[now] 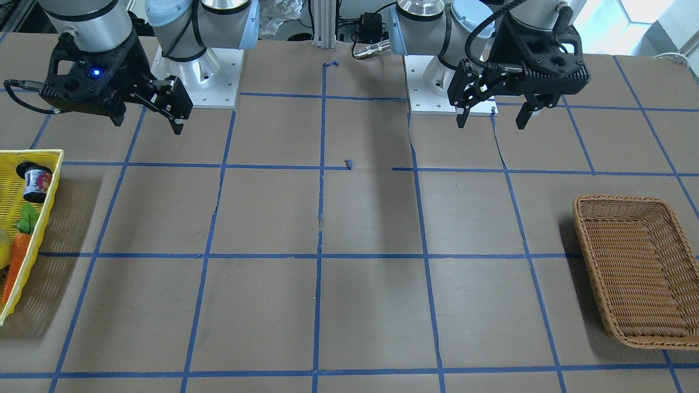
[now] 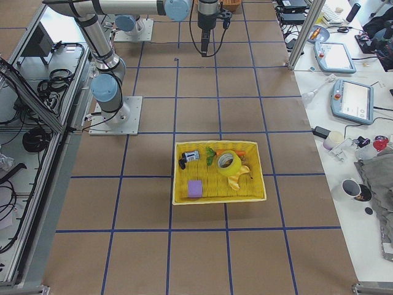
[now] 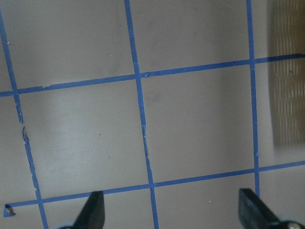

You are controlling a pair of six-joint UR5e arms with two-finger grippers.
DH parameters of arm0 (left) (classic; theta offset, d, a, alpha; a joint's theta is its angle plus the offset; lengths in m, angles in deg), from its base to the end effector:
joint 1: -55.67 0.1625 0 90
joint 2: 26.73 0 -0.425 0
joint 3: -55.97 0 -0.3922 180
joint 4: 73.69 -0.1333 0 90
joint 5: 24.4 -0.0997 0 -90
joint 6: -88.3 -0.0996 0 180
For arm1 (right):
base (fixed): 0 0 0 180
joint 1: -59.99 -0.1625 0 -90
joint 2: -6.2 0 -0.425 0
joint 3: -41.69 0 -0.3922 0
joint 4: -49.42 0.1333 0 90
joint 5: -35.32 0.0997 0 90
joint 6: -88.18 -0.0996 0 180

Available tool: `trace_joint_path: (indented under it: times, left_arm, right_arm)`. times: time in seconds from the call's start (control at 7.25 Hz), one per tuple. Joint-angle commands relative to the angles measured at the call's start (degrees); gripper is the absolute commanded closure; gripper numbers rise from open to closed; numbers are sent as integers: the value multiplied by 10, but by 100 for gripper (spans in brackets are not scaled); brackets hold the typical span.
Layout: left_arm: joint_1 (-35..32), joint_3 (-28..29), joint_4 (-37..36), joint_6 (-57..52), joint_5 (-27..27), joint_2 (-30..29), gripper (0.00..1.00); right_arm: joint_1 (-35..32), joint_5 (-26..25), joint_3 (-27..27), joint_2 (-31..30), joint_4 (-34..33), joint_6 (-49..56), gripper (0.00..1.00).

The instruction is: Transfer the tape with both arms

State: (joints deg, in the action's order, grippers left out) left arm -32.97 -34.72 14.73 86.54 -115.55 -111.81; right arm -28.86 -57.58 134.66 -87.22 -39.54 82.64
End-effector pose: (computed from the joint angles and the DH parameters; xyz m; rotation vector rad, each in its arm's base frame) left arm -0.1203 -0.4669 0.5259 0.0093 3.1148 -0.1572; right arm 0.1189 -0.4680 0.4893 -0.1799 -3.0854 -0.0129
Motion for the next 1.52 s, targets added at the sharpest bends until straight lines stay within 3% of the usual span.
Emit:
trace_joint_path:
  times: [0.0,1.38]
  left_arm:
    - [10,0,1,0,0,0,0]
    - [13,-5,1,0,0,3,0]
  right_arm:
    - [0,1,0,0,0,0,0]
    - [0,-17,3,2,0,1,0]
